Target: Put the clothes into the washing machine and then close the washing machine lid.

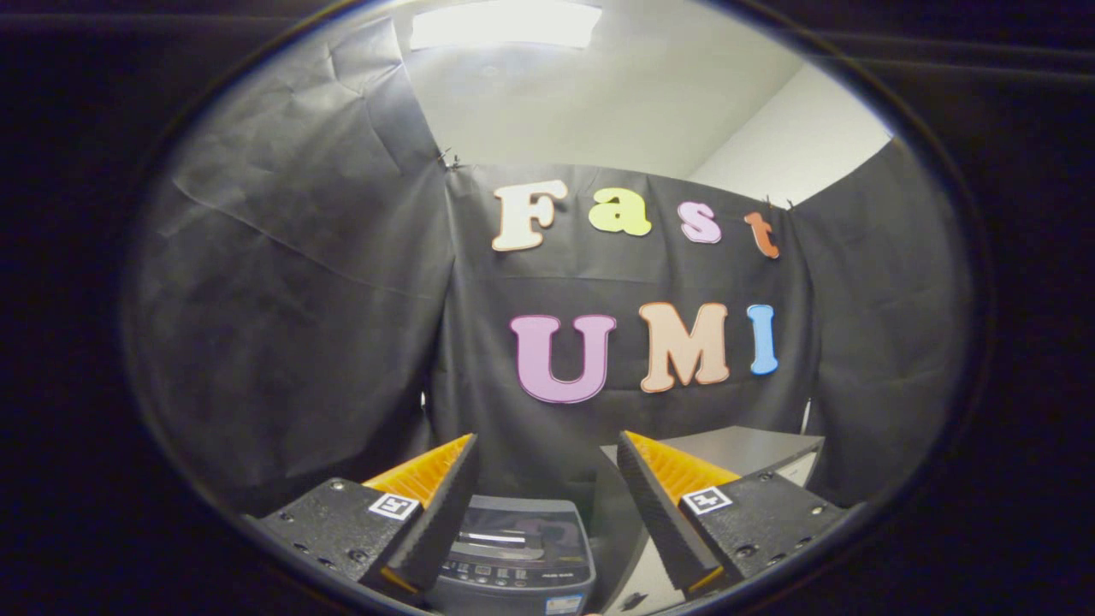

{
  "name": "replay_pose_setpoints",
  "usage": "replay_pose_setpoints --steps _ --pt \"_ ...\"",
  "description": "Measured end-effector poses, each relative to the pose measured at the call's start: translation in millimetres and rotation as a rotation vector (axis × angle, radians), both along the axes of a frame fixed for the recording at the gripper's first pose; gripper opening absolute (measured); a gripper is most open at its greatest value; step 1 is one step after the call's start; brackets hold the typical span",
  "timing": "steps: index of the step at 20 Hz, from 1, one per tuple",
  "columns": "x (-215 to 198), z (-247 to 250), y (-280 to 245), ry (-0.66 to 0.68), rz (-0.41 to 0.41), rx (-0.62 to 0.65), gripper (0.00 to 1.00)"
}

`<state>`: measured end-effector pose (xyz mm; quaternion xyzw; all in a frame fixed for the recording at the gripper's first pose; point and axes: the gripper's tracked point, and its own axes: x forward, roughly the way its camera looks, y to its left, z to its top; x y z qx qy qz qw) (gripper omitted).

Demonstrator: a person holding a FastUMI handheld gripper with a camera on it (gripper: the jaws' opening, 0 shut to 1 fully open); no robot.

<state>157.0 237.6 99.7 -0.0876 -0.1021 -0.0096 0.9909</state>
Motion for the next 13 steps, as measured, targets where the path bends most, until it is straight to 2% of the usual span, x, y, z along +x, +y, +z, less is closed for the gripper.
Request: replay_pose_setpoints --steps 8,13 --pt "-14 -50 -22 0.070 0.019 0.078 0.96" --pt "-19 -61 -36 0.093 0.016 0.102 0.96"
